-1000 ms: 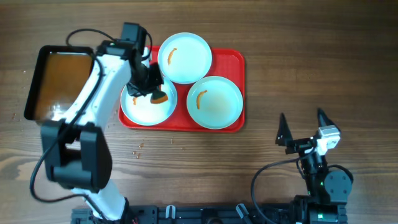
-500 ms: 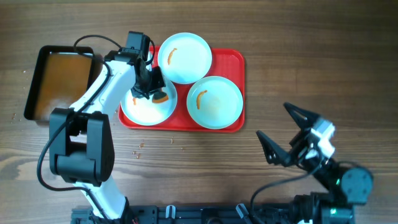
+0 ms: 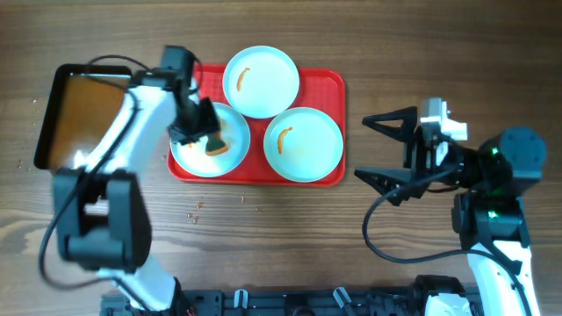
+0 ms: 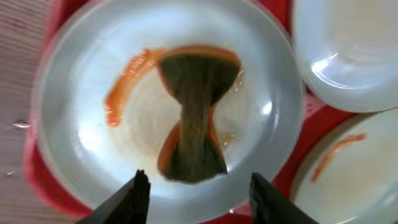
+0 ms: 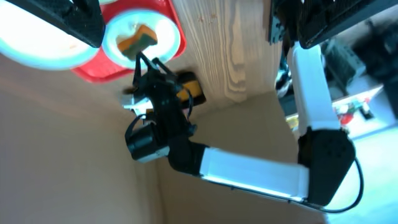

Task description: Clean dirty plates on tray and stack at the side

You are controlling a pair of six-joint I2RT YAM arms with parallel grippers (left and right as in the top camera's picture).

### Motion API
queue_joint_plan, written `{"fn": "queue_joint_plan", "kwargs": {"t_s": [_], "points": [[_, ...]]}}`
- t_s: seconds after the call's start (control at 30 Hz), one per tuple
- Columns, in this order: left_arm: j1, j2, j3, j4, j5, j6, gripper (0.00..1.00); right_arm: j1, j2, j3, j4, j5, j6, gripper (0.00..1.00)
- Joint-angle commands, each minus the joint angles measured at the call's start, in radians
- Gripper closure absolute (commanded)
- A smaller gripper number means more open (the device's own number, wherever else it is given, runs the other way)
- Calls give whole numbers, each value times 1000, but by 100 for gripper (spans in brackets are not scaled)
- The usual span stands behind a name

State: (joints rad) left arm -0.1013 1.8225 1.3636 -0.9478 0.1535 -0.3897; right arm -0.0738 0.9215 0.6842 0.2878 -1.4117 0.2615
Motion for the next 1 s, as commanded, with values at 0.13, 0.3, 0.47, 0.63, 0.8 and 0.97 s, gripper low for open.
{"fn": "queue_joint_plan", "kwargs": {"t_s": [0.13, 0.3, 0.47, 0.63, 0.8, 0.97], "points": [[87, -290, 43, -109, -2, 0, 0, -2, 180, 73, 1027, -211, 852, 0], [87, -285, 43, -123, -2, 0, 0, -2, 341, 185, 1148, -185, 839, 0], [87, -285, 43, -123, -2, 0, 0, -2, 406, 186, 1130, 58, 986, 0], [87, -285, 43, -119, -2, 0, 0, -3, 402, 219, 791, 114, 808, 1], [87, -285, 43, -122, -2, 0, 0, 24, 396, 339, -250, 602, 229, 1], [87, -285, 43, -119, -2, 0, 0, 228, 422, 568, -773, 1120, -49, 0]]}}
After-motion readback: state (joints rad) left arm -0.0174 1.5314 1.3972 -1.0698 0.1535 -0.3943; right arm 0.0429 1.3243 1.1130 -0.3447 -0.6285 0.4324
